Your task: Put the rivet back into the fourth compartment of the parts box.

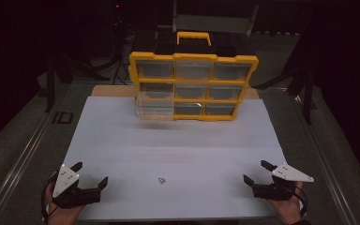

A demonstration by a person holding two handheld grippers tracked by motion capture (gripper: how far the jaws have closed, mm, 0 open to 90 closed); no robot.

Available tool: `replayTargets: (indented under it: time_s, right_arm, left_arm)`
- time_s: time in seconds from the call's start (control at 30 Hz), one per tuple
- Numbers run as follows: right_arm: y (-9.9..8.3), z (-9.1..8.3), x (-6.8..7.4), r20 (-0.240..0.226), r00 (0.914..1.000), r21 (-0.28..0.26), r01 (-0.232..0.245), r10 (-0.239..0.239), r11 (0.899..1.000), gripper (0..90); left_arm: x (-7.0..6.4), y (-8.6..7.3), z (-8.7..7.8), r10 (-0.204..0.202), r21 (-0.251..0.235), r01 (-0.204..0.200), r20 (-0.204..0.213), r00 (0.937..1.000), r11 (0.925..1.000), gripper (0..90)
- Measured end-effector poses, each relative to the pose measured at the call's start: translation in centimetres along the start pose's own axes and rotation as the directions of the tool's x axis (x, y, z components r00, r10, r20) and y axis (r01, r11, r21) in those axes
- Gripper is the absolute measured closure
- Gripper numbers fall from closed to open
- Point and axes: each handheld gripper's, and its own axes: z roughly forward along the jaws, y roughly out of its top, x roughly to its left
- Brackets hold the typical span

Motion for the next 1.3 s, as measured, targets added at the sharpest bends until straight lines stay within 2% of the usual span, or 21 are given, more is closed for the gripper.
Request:
replayTargets:
  time_s: [0.2,0.3,0.37,0.6,0.73,0.87,1.0,1.07,1.13,1.2,1.23,1.27,1.3]
  right_arm:
    - [0.1,0.1,0.1,-0.002,1.0,0.007,0.001,-0.001,1.0,9.5]
    - [0.7,0.2,0.1,-0.027,0.999,0.006,-0.036,0.037,0.999,9.5]
    - [1.3,0.4,0.5,-0.032,0.9994,0.012,-0.015,0.016,1.0,9.4]
    - [4.0,1.7,2.0,-0.09,0.995,0.024,0.047,-0.044,0.999,9.5]
    - [6.1,2.4,3.1,-0.142,0.9871,0.007,0.076,-0.074,0.997,9.4]
    - [8.1,3.4,4.4,-0.152,0.9821,0.016,0.114,-0.111,0.993,9.4]
    - [9.9,4.4,5.7,-0.19,0.9706,0.015,0.152,-0.147,0.988,9.4]
    - [10.8,5.0,6.4,-0.216,0.961,0.015,0.18,-0.172,0.984,9.4]
    - [11.2,5.3,6.8,-0.22,0.9581,0.014,0.191,-0.183,0.981,9.4]
    - [12.2,6.1,7.8,-0.257,0.9441,0.013,0.217,-0.206,0.976,9.4]
    - [12.2,6.1,7.8,-0.257,0.9441,0.013,0.217,-0.206,0.976,9.4]
    - [12.6,6.4,8.1,-0.269,0.9398,0.013,0.223,-0.211,0.975,9.4]
    - [13.1,7.0,8.7,-0.286,0.9317,0.01,0.236,-0.223,0.972,9.5]
  left_arm:
    - [0.0,0.0,-0.1,0.002,-0.004,-0.002,-0.01,1.0,1.0,0.0]
    - [0.1,0.0,-0.1,-0.006,-0.003,0.006,-0.021,0.9998,1.0,0.0]
    - [0.0,0.0,0.0,-0.006,-0.004,0.006,-0.019,0.9998,1.0,0.0]
    - [0.0,0.0,0.1,-0.001,-0.005,0.001,-0.018,0.9998,1.0,0.0]
    - [0.0,0.0,0.1,0.0,-0.005,0.0,-0.016,0.9999,1.0,0.0]
    - [-0.1,0.0,0.1,0.006,-0.002,-0.006,-0.018,0.9998,1.0,0.0]
    - [-0.1,0.0,0.1,0.008,-0.001,-0.008,-0.014,0.9999,1.0,0.0]
    - [-0.1,0.0,0.1,0.008,-0.002,-0.008,-0.014,0.9999,1.0,0.0]
    - [-0.1,0.0,0.1,0.009,-0.003,-0.009,-0.013,0.9999,1.0,0.0]
    - [-0.1,0.1,0.1,0.009,-0.003,-0.009,-0.014,0.9999,1.0,0.0]
    - [-0.1,0.0,0.1,0.008,-0.003,-0.008,-0.013,0.9999,1.0,0.0]
    - [-0.1,0.1,0.1,0.009,-0.004,-0.009,-0.013,0.9999,1.0,0.0]
    - [-0.1,0.1,0.1,0.009,-0.004,-0.009,-0.011,0.9999,1.0,0.0]
